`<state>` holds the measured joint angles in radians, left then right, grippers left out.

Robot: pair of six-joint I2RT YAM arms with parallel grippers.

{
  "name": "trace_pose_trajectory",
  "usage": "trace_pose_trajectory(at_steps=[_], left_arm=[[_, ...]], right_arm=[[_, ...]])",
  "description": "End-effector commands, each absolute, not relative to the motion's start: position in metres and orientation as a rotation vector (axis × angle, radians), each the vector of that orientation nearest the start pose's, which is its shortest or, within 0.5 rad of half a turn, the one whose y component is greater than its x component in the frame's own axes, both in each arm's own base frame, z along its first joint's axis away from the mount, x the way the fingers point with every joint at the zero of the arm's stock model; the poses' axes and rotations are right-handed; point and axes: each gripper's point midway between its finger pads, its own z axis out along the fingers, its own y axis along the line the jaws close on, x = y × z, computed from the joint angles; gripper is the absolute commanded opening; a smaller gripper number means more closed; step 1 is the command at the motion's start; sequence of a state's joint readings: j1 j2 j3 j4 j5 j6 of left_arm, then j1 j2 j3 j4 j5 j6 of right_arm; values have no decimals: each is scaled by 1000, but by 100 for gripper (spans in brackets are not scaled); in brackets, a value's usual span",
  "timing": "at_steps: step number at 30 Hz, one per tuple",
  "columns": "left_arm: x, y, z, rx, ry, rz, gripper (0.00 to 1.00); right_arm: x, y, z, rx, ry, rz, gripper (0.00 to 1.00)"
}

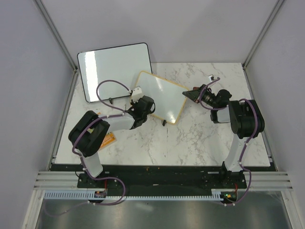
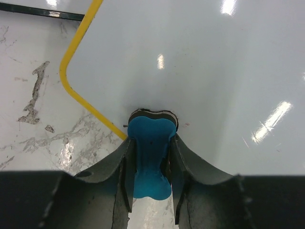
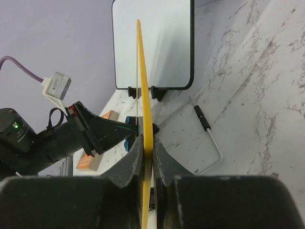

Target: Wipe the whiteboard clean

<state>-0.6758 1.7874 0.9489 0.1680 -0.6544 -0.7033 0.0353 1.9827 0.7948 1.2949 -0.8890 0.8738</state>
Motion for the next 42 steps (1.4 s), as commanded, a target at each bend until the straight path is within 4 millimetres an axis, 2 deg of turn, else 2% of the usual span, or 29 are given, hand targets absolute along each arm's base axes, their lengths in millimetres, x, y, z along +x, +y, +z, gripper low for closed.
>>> trace_pose_trajectory(at_steps=[1, 3, 7, 9, 11, 14, 15, 19, 22, 23, 26, 28, 29, 33, 37, 42], left_arm=[[401, -185, 53, -332, 2081, 6, 2], [408, -201, 61, -277, 2069, -62, 2], [406, -244, 64, -137, 2074, -187, 2], [399, -272, 73, -43, 2040, -233, 2], [388, -292, 80, 21, 2018, -247, 2], [386, -301, 105, 26, 1954, -294, 2], [385, -301, 122, 10, 1916, -329, 2], [394, -289, 160, -24, 1862, -321, 2], [412, -262, 183, -101, 1834, -293, 2], [423, -245, 189, -145, 1824, -273, 2], [434, -212, 201, -207, 1808, -236, 2], [436, -197, 205, -231, 1803, -212, 2], [436, -183, 208, -259, 1803, -192, 2], [430, -158, 202, -301, 1828, -138, 2], [416, -145, 188, -350, 1866, -114, 2], [378, -141, 143, -486, 2025, -163, 2]], right_arm=[[421, 177, 163, -274, 1544, 1320, 0], [421, 177, 164, -277, 1542, 1320, 0], [421, 177, 164, -278, 1542, 1322, 0], [420, 177, 164, -280, 1541, 1323, 0], [420, 177, 165, -281, 1540, 1322, 0], [420, 177, 164, -281, 1542, 1323, 0], [420, 177, 164, -281, 1542, 1323, 0], [420, 177, 165, -280, 1541, 1326, 0], [420, 177, 165, -279, 1540, 1328, 0], [420, 177, 165, -277, 1541, 1329, 0], [420, 177, 165, -282, 1540, 1329, 0], [419, 179, 164, -301, 1549, 1340, 0], [420, 180, 163, -310, 1555, 1343, 0], [419, 182, 159, -323, 1569, 1374, 0], [416, 182, 161, -321, 1561, 1394, 0], [414, 181, 165, -321, 1562, 1393, 0]])
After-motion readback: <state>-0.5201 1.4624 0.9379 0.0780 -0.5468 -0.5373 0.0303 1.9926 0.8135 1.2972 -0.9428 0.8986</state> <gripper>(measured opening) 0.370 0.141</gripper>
